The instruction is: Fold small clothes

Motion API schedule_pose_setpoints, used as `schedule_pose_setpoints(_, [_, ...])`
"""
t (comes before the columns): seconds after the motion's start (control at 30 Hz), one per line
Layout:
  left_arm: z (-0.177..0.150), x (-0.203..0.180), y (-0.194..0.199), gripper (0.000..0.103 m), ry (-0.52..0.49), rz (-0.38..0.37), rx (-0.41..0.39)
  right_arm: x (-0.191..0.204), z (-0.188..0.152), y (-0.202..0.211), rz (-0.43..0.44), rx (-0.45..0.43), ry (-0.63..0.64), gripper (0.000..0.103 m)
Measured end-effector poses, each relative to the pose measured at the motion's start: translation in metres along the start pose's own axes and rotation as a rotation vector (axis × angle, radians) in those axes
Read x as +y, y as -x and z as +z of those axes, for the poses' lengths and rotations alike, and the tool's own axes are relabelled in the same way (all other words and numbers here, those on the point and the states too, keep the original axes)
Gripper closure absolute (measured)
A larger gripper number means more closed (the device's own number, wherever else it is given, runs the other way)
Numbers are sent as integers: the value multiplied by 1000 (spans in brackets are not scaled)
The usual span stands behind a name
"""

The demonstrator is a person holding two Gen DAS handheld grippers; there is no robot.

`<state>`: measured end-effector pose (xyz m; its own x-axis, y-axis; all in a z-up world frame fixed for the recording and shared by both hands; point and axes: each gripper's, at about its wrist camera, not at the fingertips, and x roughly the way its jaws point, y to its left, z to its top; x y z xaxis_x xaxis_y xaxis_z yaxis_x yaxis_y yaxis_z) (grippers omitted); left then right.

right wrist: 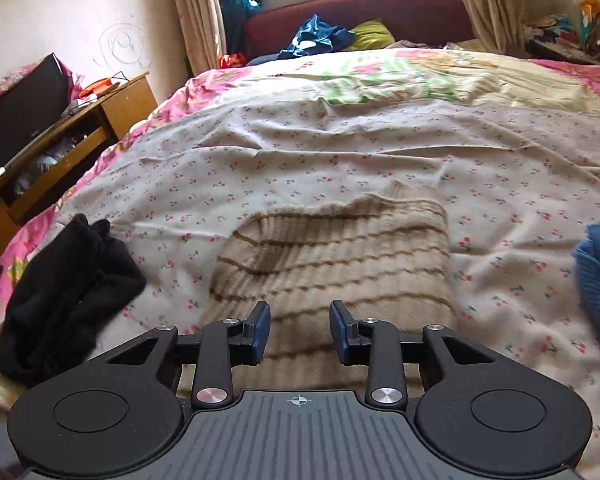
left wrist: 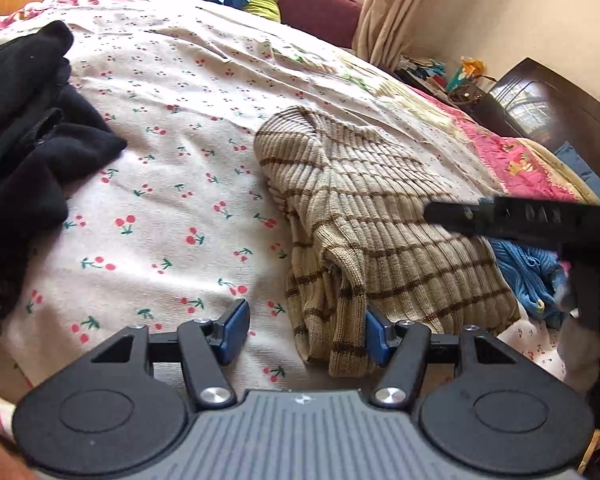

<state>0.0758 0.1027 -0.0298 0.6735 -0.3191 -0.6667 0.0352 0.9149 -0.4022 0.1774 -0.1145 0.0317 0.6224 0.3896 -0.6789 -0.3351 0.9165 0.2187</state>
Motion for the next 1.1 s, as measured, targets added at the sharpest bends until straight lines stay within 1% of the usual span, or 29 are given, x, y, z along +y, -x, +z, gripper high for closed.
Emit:
schedule_pose_setpoints(0.07, [3, -1, 3, 30, -10, 43, -17, -12, -22, 9, 3, -2, -1, 71])
schedule_pose_setpoints(0.13, [7, -10, 10, 30, -31, 89, -62, -14, -37, 21, -18, -48, 11, 71])
schedule_pose_setpoints(0.2, [12, -22, 16, 30, -65, 118, -114, -16, -42, 36, -3, -112, -3, 70])
schedule_pose_setpoints(0.27, [24, -34, 15, 30, -115, 125, -156, -21, -43, 45, 5, -169, -27, 65])
schedule_pose_setpoints(0.33, [42, -47, 3, 30, -169, 137, -186, -29, -41, 43, -10, -195, -36, 64])
schedule_pose_setpoints(0.37, [49, -51, -4, 30, -181, 135, -184, -33, -41, 41, -20, -197, -44, 64])
schedule_pose_setpoints(0.43, [61, -51, -24, 30, -180, 135, -152, -42, -44, 35, -25, -202, -66, 64])
schedule_pose_setpoints(0.47, [63, -49, -37, 30, -186, 158, -110, -46, -50, 32, -28, -192, -80, 64])
schedule_pose_setpoints(0.5, [62, -47, -50, 30, -198, 187, -53, -50, -57, 26, -34, -164, -94, 64])
schedule_pose_setpoints(0.53, [59, -43, -58, 29, -198, 209, -10, -52, -61, 24, -46, -149, -100, 62])
schedule_pose_setpoints(0.57, [55, -39, -59, 29, -173, 207, 1, -53, -64, 25, -50, -147, -100, 61])
schedule_pose_setpoints(0.63, [50, -38, -47, 29, -122, 198, -10, -50, -68, 35, -49, -155, -87, 62])
schedule_pose_setpoints(0.7, [44, -44, -35, 29, -141, 219, -23, -48, -74, 47, -58, -179, -75, 62])
schedule_pose_setpoints(0.73, [39, -48, -28, 27, -158, 232, -17, -46, -78, 49, -71, -176, -69, 61])
schedule_pose_setpoints(0.77, [35, -50, -25, 27, -164, 235, -7, -46, -81, 47, -93, -155, -65, 59])
schedule_pose_setpoints(0.8, [31, -51, -22, 27, -163, 236, 8, -46, -83, 40, -110, -104, -55, 58])
schedule_pose_setpoints(0.83, [26, -53, -17, 27, -162, 234, 18, -46, -85, 35, -122, -76, -55, 58])
schedule_pose_setpoints(0.87, [22, -54, -13, 27, -162, 233, 15, -45, -86, 35, -135, -72, -68, 58])
schedule_pose_setpoints(1.0, [7, -63, 5, 24, -160, 210, -2, -33, -86, 58, -118, -144, -69, 58])
schedule_pose_setpoints(1.1, [-2, -69, 10, 22, -171, 232, -1, -24, -95, 65, -127, -141, -59, 57])
